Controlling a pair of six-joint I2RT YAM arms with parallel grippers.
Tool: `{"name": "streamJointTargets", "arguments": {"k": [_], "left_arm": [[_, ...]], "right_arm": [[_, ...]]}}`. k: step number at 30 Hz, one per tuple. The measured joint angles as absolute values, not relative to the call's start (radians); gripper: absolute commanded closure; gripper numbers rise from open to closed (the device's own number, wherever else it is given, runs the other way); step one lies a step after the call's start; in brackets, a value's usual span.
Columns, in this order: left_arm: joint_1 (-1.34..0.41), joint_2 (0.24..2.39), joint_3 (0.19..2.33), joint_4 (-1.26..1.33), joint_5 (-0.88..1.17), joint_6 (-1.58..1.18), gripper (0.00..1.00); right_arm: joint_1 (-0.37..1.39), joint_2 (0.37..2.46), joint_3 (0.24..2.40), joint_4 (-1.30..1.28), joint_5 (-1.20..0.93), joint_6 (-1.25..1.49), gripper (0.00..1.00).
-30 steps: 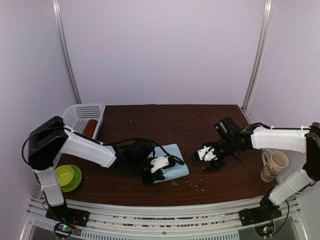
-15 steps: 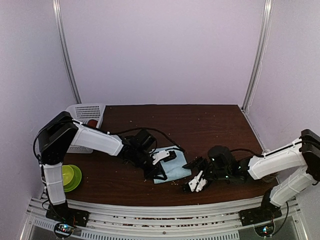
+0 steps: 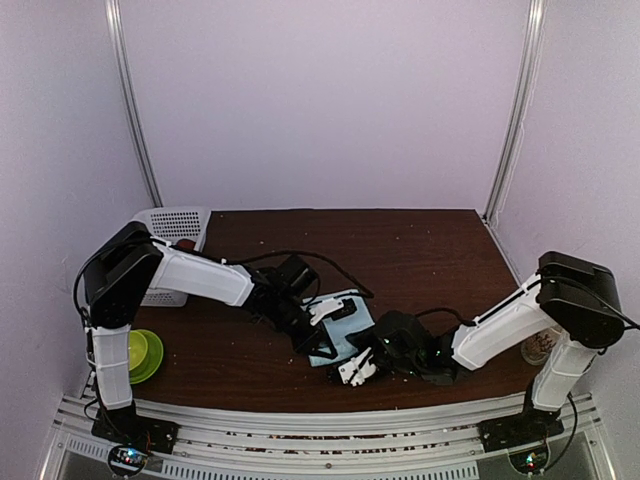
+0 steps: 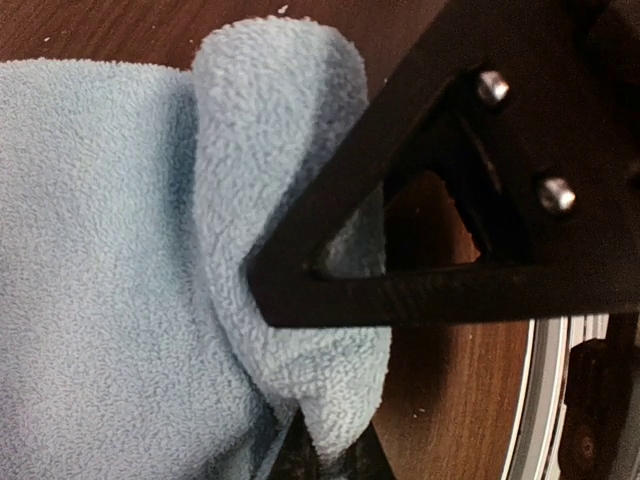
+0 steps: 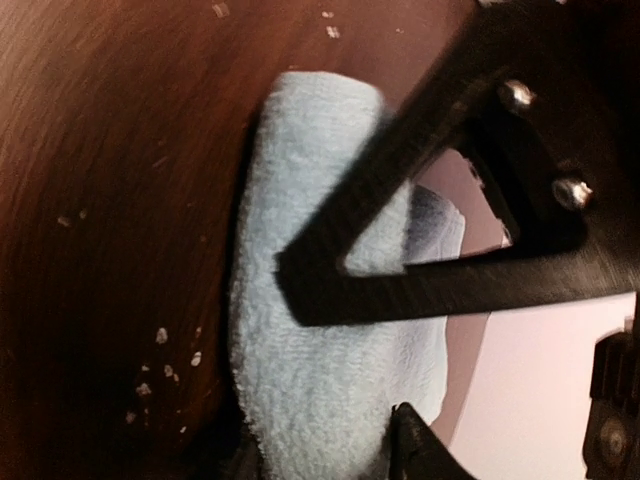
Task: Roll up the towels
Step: Roll the towel at the center of the board.
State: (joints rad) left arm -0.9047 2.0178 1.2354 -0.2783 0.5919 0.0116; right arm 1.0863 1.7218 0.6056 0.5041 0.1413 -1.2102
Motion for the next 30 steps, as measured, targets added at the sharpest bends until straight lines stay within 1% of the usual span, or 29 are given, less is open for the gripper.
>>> {"name": "streamJointTargets", "arguments": {"k": [1, 2, 4, 5, 11, 12, 13, 14, 16, 21, 26, 30], "left_arm": [[-0.904, 2.018, 1.235, -0.278, 0.592, 0.011, 1.00], [-0.904, 2.018, 1.236, -0.279, 0.593, 0.010, 0.97], [-0.903, 2.018, 1.237, -0.279, 0.595, 0.009, 0.96], [-0.903, 2.018, 1.237, -0.279, 0.595, 0.009, 0.93], [-0.902, 1.978, 1.206, -0.282, 0.551, 0.020, 0.68], [-0.902, 1.957, 1.190, -0.282, 0.533, 0.023, 0.58], [-0.902, 1.926, 1.167, -0.286, 0.509, 0.025, 0.41], [-0.902, 1.891, 1.144, -0.290, 0.486, 0.033, 0.33], [-0.902, 1.813, 1.098, -0.301, 0.438, 0.033, 0.31], [-0.902, 1.625, 1.005, -0.281, 0.327, 0.032, 0.31], [-0.910, 1.465, 0.852, -0.176, 0.220, 0.032, 0.31], [-0.952, 1.363, 0.727, -0.084, 0.124, 0.046, 0.31]], "right_arm": [[1.087, 1.729, 0.611, 0.501, 0.150, -1.200, 0.92], [1.089, 1.735, 0.614, 0.494, 0.157, -1.200, 1.00], [1.091, 1.744, 0.621, 0.478, 0.167, -1.183, 1.00], [1.092, 1.744, 0.625, 0.474, 0.169, -1.179, 1.00], [1.093, 1.744, 0.686, 0.366, 0.158, -1.143, 1.00], [1.092, 1.744, 0.700, 0.344, 0.149, -1.135, 1.00], [1.092, 1.744, 0.715, 0.318, 0.140, -1.125, 1.00], [1.092, 1.744, 0.730, 0.290, 0.132, -1.116, 1.00], [1.087, 1.743, 0.752, 0.237, 0.115, -1.098, 1.00], [1.058, 1.743, 0.820, 0.095, 0.037, -1.052, 1.00], [1.005, 1.747, 0.919, -0.080, -0.076, -1.012, 1.00], [0.955, 1.804, 1.063, -0.271, -0.189, -0.985, 1.00]]}}
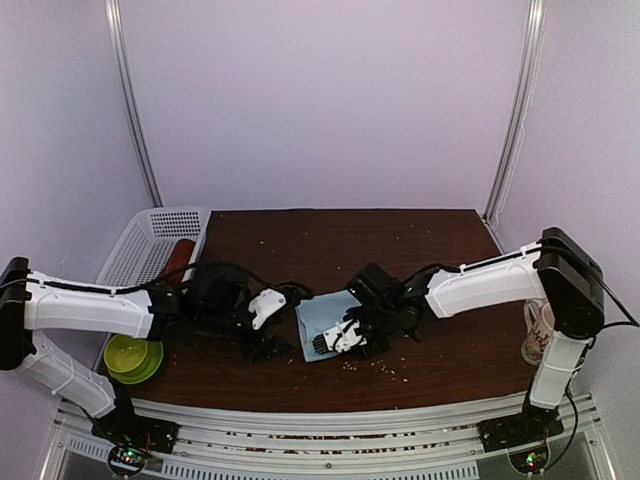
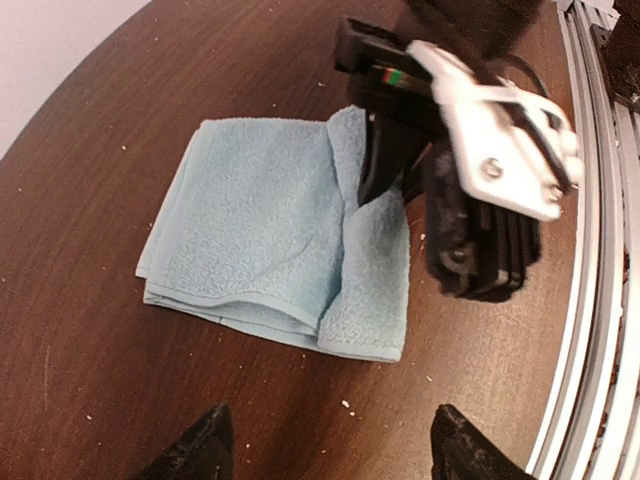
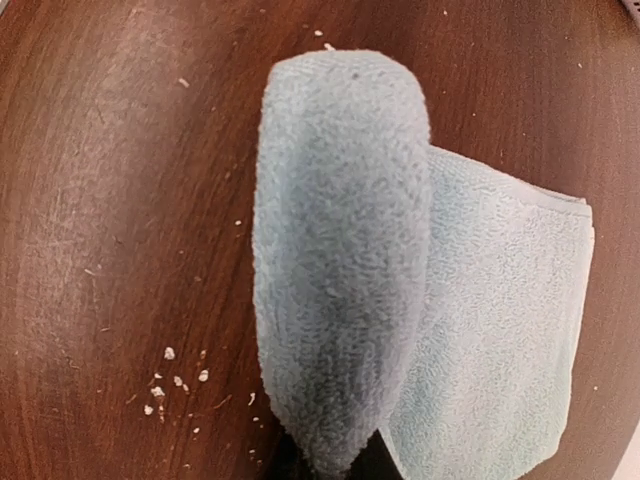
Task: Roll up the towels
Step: Roll the towel at the center of the board.
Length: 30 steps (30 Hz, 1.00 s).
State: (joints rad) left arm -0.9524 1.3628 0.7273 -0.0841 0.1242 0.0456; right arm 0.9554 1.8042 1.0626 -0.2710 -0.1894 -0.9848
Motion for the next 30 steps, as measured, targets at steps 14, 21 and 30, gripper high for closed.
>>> {"name": "streamJointTargets", "arguments": {"k": [14, 21, 30], "left_arm": [[-1.176, 1.316, 0.587, 0.176, -0.199, 0.274, 0.35], [-1.265, 1.519, 0.601, 0.238, -0.307, 0.407, 0.40], [-1.278, 1.687, 0.681, 0.317, -0.394, 0.511, 0.41]], "right_arm": [[0.818, 2.165, 1.650, -0.923, -0.538, -0.958, 0.98], [0.773, 2.309, 1.856, -1.139, -0.651, -0.933, 0.97], [0.741, 2.421, 2.006, -1.290, -0.739, -0.905, 0.96]]}}
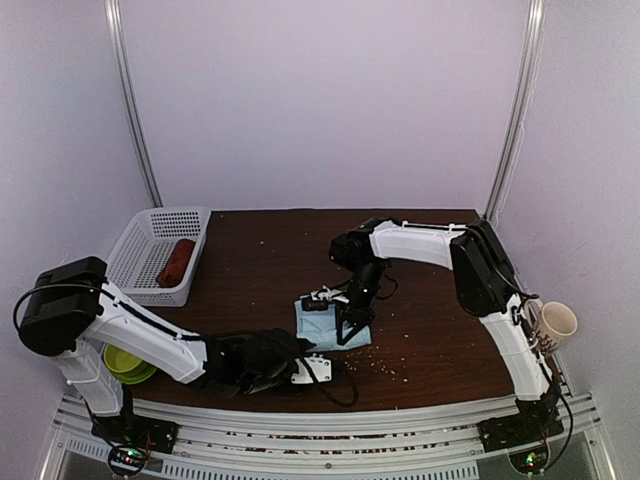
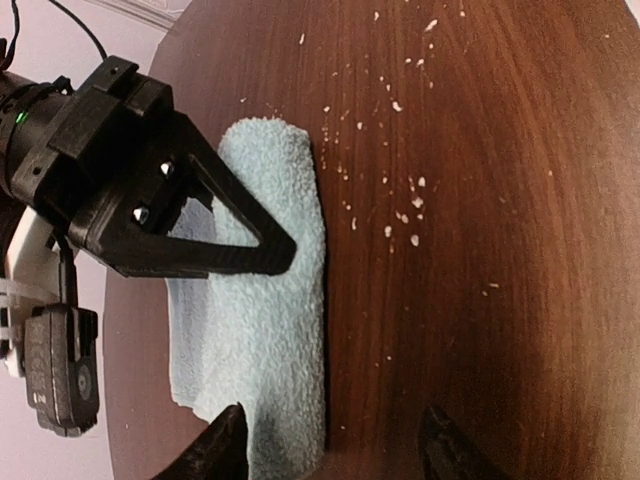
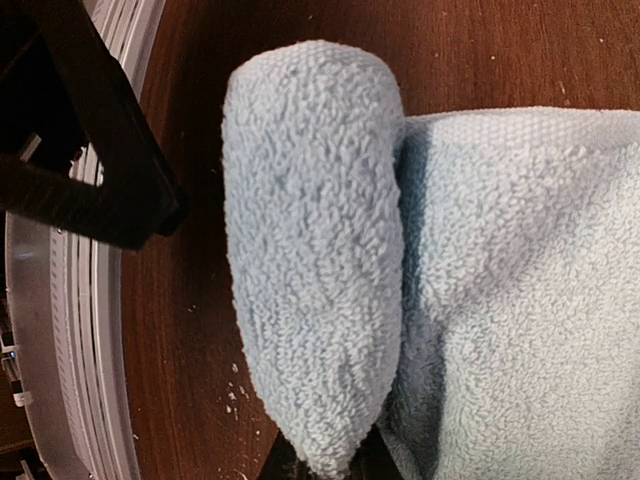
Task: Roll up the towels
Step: Roll the towel at the center of the board.
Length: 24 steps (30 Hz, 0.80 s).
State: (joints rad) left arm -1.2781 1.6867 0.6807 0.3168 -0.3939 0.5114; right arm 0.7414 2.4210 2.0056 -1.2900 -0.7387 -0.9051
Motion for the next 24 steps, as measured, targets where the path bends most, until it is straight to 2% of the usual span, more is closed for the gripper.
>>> {"name": "streamJointTargets", "arguments": {"k": [6, 15, 24], "left_arm": [[-1.285, 1.764, 0.727, 0.360, -0.431, 0.562, 0.43], [-1.287, 1.881, 0.793, 0.393, -0.525, 0.612, 0.59], [-1.294, 1.923, 0.798, 0.437, -0.607, 0.639, 0.69]], "right_arm": [[0.741, 2.449, 2.046, -1.328, -0.751, -0.889, 0.95], [0.739, 2.480, 2.091, -1.370, -0.766, -0.886, 0.93], [0.739, 2.481, 2.091, -1.371, -0.767, -0.888, 0.90]]}}
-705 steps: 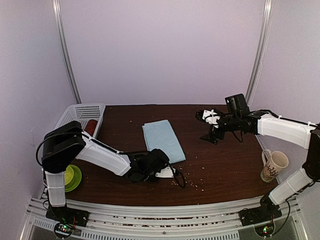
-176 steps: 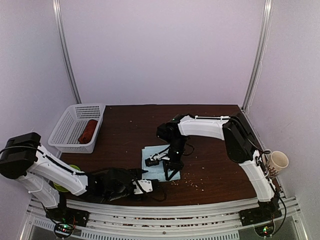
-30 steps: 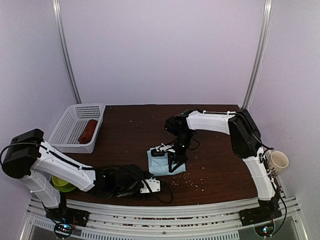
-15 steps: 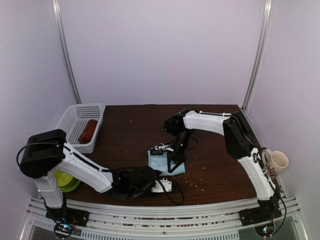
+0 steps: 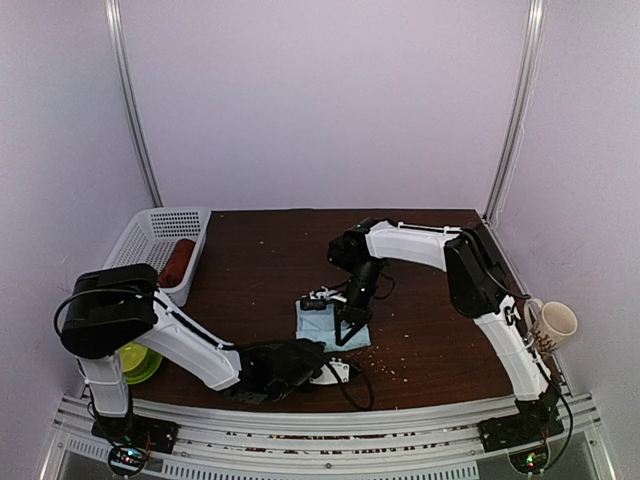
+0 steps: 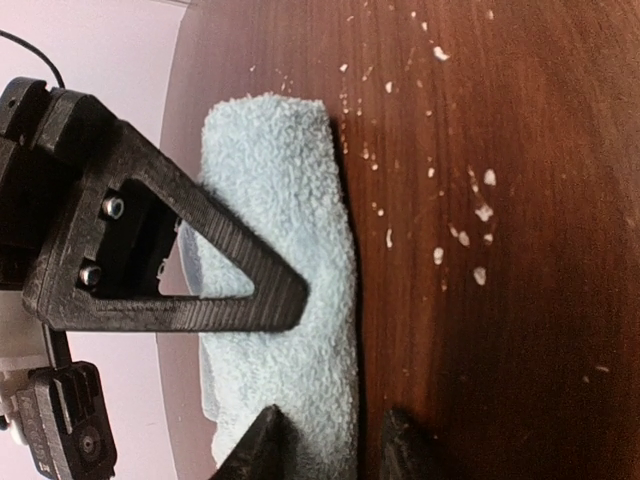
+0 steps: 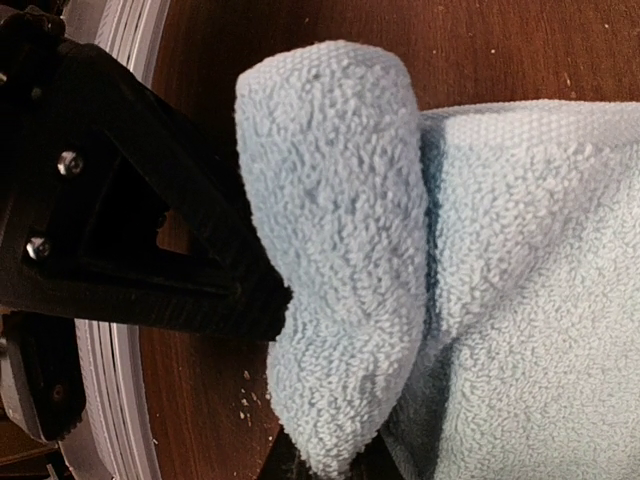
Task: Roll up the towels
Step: Roll the towel at the center of the board.
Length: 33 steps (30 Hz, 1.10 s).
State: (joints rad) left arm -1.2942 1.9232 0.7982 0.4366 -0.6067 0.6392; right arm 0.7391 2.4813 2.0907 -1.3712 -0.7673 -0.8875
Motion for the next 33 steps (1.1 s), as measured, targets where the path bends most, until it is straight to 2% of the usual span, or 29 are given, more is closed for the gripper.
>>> {"name": "streamJointTargets", "arguments": {"k": [3, 8, 14, 20, 22, 23, 24, 29, 33], "left_arm": [[-1.295, 1.947, 0.810, 0.455, -0.635, 0.643, 0.74], [-1.295, 1.969, 0.823, 0.473, -0.669, 0.642, 0.98], [-1.292, 1.969, 0.829, 0.466, -0.670, 0.626, 1.00], [-1.280, 1.967, 0.872, 0.361, -0.598, 0.571, 1.00], [-1.273, 1.958, 0.893, 0.308, -0.554, 0.542, 1.00], [-1.269, 1.954, 0.901, 0.289, -0.533, 0.529, 1.00], [-1.266, 1.950, 0.913, 0.264, -0.510, 0.513, 1.00], [-1.253, 1.930, 0.952, 0.175, -0.388, 0.433, 1.00], [-1.253, 1.907, 0.968, 0.114, -0.294, 0.371, 1.00]], "right_arm": [[0.739, 2.482, 2.091, -1.372, -0.768, -0.888, 0.90], [0.739, 2.482, 2.090, -1.371, -0.768, -0.891, 0.89], [0.739, 2.482, 2.088, -1.371, -0.772, -0.895, 0.81], [0.739, 2.448, 2.037, -1.364, -0.780, -0.915, 0.56], [0.740, 2.431, 2.022, -1.365, -0.772, -0.924, 0.30], [0.740, 2.422, 2.015, -1.365, -0.764, -0.923, 0.05], [0.740, 2.409, 2.006, -1.366, -0.756, -0.933, 0.00], [0.737, 2.330, 1.960, -1.353, -0.695, -0.944, 0.00], [0.701, 2.195, 1.840, -1.280, -0.649, -0.940, 0.00]]}}
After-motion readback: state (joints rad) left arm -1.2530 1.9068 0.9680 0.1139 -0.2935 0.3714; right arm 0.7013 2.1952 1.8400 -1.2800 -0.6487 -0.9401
